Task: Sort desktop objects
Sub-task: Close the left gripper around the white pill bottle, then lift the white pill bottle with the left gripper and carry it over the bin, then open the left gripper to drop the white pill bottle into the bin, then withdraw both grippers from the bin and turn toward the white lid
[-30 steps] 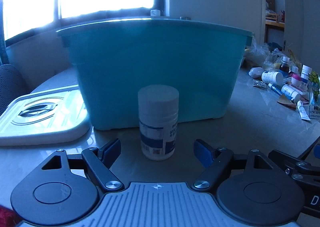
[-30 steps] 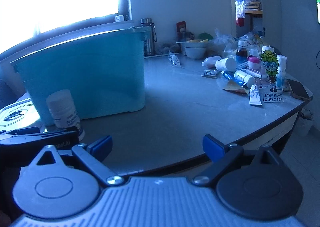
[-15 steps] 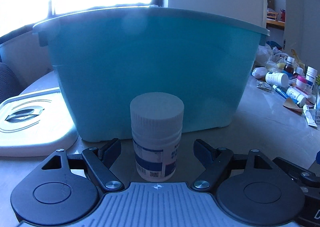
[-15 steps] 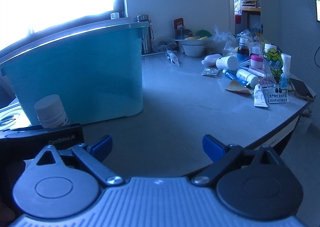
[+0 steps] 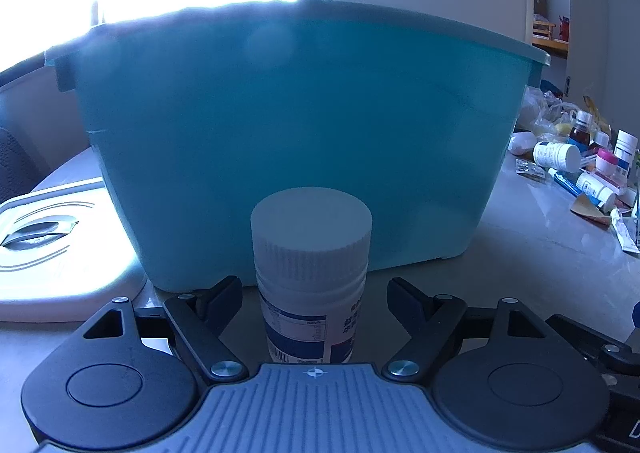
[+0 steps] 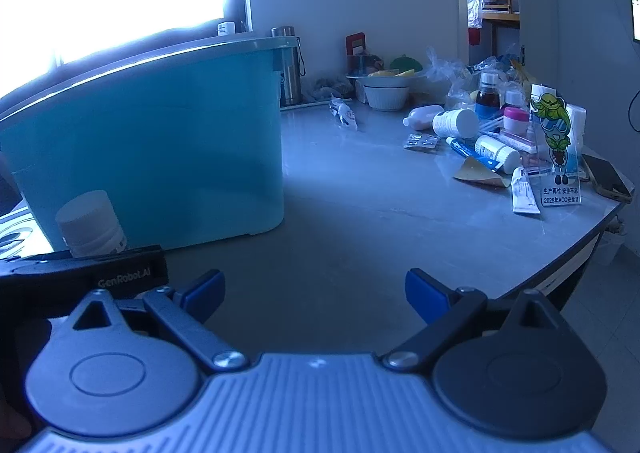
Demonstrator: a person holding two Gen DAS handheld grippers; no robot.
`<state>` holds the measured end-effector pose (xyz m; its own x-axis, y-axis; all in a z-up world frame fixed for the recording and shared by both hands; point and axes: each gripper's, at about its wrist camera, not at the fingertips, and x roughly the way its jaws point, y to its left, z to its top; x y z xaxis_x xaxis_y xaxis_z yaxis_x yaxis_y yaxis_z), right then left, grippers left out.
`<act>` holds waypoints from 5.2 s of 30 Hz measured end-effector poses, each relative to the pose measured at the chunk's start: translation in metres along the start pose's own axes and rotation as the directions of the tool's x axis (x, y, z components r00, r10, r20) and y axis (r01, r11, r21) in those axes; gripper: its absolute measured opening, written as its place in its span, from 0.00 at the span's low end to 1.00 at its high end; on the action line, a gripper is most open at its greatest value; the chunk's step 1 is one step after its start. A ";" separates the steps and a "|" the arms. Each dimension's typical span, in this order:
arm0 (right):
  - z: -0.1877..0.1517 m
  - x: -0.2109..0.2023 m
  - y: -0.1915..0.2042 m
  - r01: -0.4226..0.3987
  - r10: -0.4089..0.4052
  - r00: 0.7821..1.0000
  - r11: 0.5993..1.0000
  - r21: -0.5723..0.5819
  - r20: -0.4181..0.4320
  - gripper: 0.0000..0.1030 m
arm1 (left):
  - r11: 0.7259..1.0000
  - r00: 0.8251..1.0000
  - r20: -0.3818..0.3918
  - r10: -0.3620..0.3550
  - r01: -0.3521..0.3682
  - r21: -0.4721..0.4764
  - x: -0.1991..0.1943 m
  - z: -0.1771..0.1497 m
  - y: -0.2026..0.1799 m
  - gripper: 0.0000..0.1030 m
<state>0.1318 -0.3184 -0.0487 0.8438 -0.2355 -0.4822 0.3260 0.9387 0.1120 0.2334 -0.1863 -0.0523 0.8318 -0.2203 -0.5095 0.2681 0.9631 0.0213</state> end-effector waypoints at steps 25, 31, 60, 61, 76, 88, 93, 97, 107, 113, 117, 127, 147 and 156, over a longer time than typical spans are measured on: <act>0.018 -0.004 -0.008 -0.021 0.022 0.999 0.999 0.043 -0.026 0.94 | 1.000 0.999 -0.050 0.004 -0.003 0.018 -0.020 0.015 0.001 0.47; 0.026 -0.015 -0.007 -0.041 0.042 0.999 0.998 0.042 -0.031 0.94 | 1.000 0.999 -0.049 0.010 -0.010 0.009 -0.038 0.024 0.005 0.47; 0.046 -0.046 -0.007 -0.142 0.140 0.989 0.989 0.048 0.037 0.94 | 0.994 0.995 -0.012 0.100 -0.100 -0.037 -0.121 0.076 0.018 0.47; 0.048 -0.046 -0.007 -0.142 0.140 0.989 0.989 0.048 0.039 0.94 | 0.994 0.995 -0.014 0.099 -0.100 -0.035 -0.122 0.079 0.018 0.47; 0.069 -0.037 0.000 -0.146 0.144 0.987 0.989 0.026 0.072 0.94 | 0.995 0.995 -0.003 0.097 -0.097 -0.010 -0.117 0.125 0.024 0.47; 0.084 -0.018 0.012 -0.147 0.144 0.987 0.988 0.047 0.077 0.94 | 0.996 0.996 -0.004 0.084 -0.084 -0.002 -0.096 0.150 0.030 0.47; 0.089 -0.010 0.017 -0.138 0.134 0.988 0.989 0.056 0.074 0.94 | 0.998 0.998 -0.002 0.066 -0.066 0.004 -0.086 0.158 0.033 0.47; 0.092 -0.004 0.021 -0.133 0.128 0.989 0.989 0.066 0.067 0.94 | 0.999 0.999 0.006 0.048 -0.048 0.005 -0.082 0.168 0.036 0.47; 0.103 0.008 0.032 -0.128 0.123 0.990 0.990 0.060 0.072 0.94 | 0.999 0.999 0.040 0.031 -0.030 -0.011 -0.070 0.189 0.040 0.47; 0.105 0.017 0.038 -0.128 0.124 0.990 0.990 0.055 0.061 0.94 | 0.999 0.999 0.030 0.031 -0.030 -0.015 -0.053 0.194 0.041 0.47; 0.103 0.022 0.042 -0.124 0.122 0.991 0.991 0.048 0.049 0.94 | 0.999 0.999 0.008 0.034 -0.034 -0.017 -0.041 0.193 0.043 0.47; 0.104 0.033 0.045 -0.120 0.118 0.992 0.992 0.046 0.034 0.94 | 0.999 0.999 -0.035 0.036 -0.037 -0.025 -0.020 0.190 0.048 0.47; 0.096 0.026 0.043 -0.123 0.123 0.992 0.992 0.040 0.022 0.94 | 0.997 0.996 -0.054 0.076 -0.076 -0.007 -0.023 0.179 0.044 0.96; 0.087 0.002 0.037 -0.135 0.133 0.990 0.990 0.037 0.033 0.94 | 0.995 0.994 -0.040 0.104 -0.103 0.008 -0.054 0.166 0.038 0.96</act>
<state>0.1826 -0.3060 0.0303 0.8935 -0.1163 -0.4337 0.2249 0.9519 0.2080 0.2793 -0.1638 0.1187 0.8349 -0.1129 -0.5387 0.1847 0.9794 0.0810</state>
